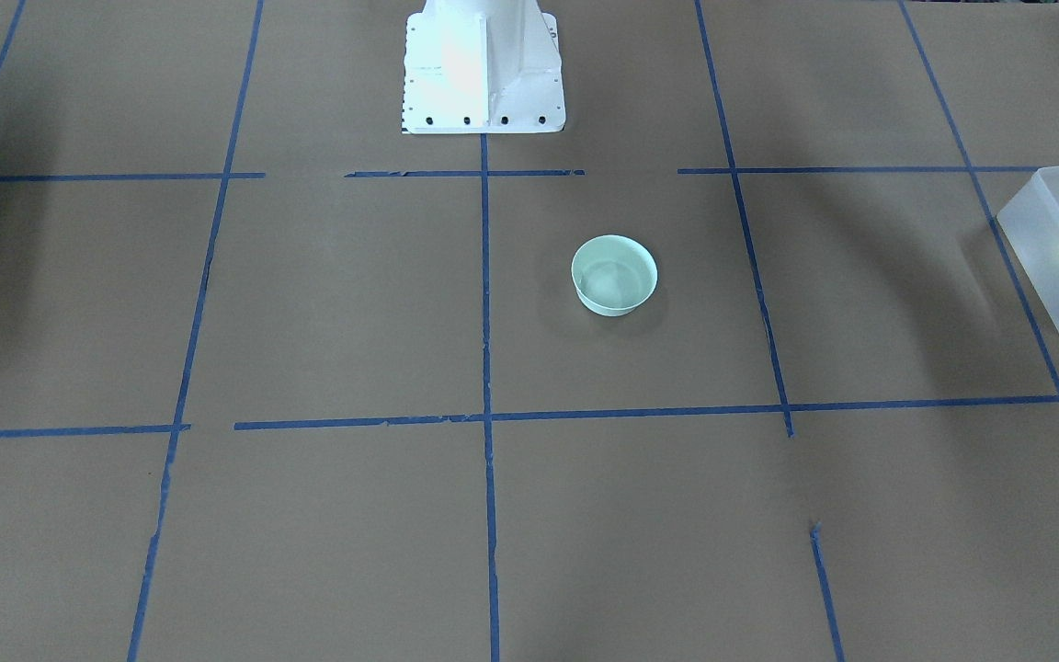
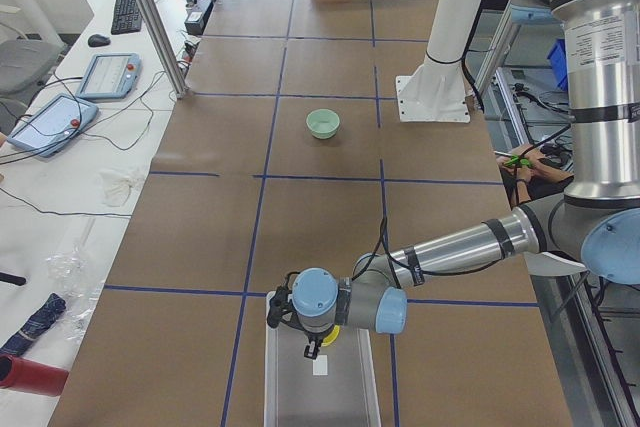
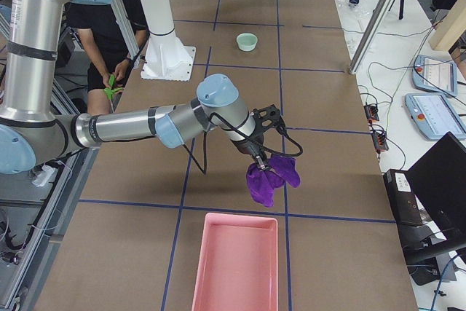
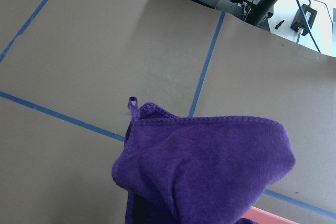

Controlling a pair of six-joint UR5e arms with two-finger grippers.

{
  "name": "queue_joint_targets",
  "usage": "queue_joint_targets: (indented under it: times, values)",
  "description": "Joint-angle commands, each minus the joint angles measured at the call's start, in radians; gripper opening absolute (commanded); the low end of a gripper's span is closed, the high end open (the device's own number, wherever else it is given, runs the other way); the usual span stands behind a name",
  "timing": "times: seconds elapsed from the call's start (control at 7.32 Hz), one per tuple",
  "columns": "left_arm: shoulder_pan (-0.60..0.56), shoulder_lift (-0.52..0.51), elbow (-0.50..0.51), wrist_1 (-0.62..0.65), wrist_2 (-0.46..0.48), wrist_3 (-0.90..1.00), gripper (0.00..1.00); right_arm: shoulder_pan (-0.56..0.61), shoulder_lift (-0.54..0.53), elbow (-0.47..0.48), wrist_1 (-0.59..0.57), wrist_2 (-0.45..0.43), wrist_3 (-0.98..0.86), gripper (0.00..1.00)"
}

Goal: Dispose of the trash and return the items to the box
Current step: 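Drop the cloth into the pink bin while left gripper releases the cup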

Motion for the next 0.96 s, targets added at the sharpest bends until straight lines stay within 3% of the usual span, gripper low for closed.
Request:
queue_joint_targets:
  times: [0.0,0.27,0.55,0.82]
  values:
    - [-0.004,0.000,-0.128,0.026,0.003,-0.008,1.00,0.044,0.005,-0.008,-0.011,-0.067,-0.100,0.00]
    - [-0.010,-0.022,-0.354,0.281,0.008,-0.015,1.00,0.072,0.001,-0.012,-0.023,-0.156,-0.229,0.00]
    - [-0.009,-0.033,-0.474,0.304,0.008,-0.165,1.00,0.138,0.005,-0.092,-0.035,-0.173,-0.379,0.00]
    - [0.077,-0.039,-0.581,0.296,0.008,-0.346,1.00,0.185,0.022,-0.252,-0.022,-0.172,-0.473,0.00]
